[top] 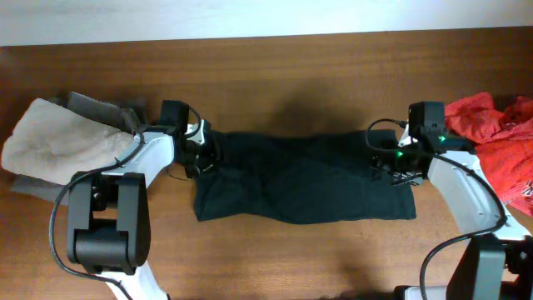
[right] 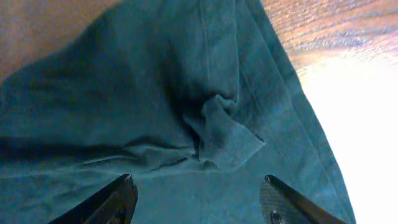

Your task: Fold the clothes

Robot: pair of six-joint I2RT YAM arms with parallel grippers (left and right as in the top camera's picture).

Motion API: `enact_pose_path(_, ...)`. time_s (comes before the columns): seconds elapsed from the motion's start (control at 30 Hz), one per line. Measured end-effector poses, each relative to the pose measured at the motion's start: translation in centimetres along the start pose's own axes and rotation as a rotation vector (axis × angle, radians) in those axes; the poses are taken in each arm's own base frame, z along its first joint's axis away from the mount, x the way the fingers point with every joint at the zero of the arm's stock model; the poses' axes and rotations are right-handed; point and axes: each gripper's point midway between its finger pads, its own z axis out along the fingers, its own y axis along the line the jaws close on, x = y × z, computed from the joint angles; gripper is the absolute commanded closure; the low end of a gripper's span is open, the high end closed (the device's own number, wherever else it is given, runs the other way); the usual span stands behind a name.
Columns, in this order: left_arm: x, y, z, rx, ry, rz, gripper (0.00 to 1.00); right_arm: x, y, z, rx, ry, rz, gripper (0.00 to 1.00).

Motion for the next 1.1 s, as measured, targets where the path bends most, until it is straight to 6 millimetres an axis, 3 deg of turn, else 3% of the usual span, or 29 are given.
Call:
enact_pose_path(0.13,0.8,0.7,0.2,-0.029,0.03,-0.021,0.87,-0.1,-0.1,0.4,0.0,-0.014,0.0,0.33)
enact_pose_path(0.2,1.1,1.3,0.2,-0.051,0.041,-0.035,0.95,-0.2,-0.2,0.5,0.004,-0.022,-0.001,0.38)
enact_pose_path(0.27,1.3,1.7,0.1,-0.067,0.049,-0.044,0.98,-0.6,-0.2,0.5,0.007,-0.039,-0.002,0.47)
enact_pose_path(0.4,1.5,3.4,-0.7,-0.106,0.059,-0.086,0.98,-1.7,-0.1,0.4,0.008,-0.087,-0.002,0.54)
enact_pose_path(0.5,1.3,4.8,-1.5,-0.123,0.056,-0.113,0.98,-2.2,0.0,0.5,0.003,-0.101,-0.002,0.69)
enact_pose_path(0.6,0.8,5.7,-2.1,-0.128,0.041,-0.129,0.97,-2.0,-0.2,1.4,0.012,-0.084,0.014,0.81)
enact_pose_path(0.67,0.6,6.1,-2.3,-0.127,0.035,-0.133,0.96,-1.8,-0.3,2.3,0.019,-0.063,0.028,0.84)
enact_pose_path(0.8,0.5,6.3,-2.4,-0.128,0.031,-0.128,0.96,-1.5,0.1,4.3,-0.01,-0.021,0.034,0.79)
enact_pose_path(0.83,0.5,6.3,-2.4,-0.129,0.031,-0.126,0.96,-1.4,0.3,4.8,-0.024,-0.013,0.031,0.71)
enact_pose_path(0.9,0.5,6.3,-2.5,-0.129,0.032,-0.12,0.96,-1.2,0.6,5.5,-0.041,0.006,0.031,0.35)
enact_pose_path(0.93,0.5,6.3,-2.5,-0.129,0.032,-0.118,0.96,-1.0,0.6,5.8,-0.045,0.017,0.029,0.3)
enact_pose_path(1.1,0.5,6.4,-2.5,-0.13,0.033,-0.11,0.96,-0.4,0.7,6.6,-0.055,0.051,0.026,0.31)
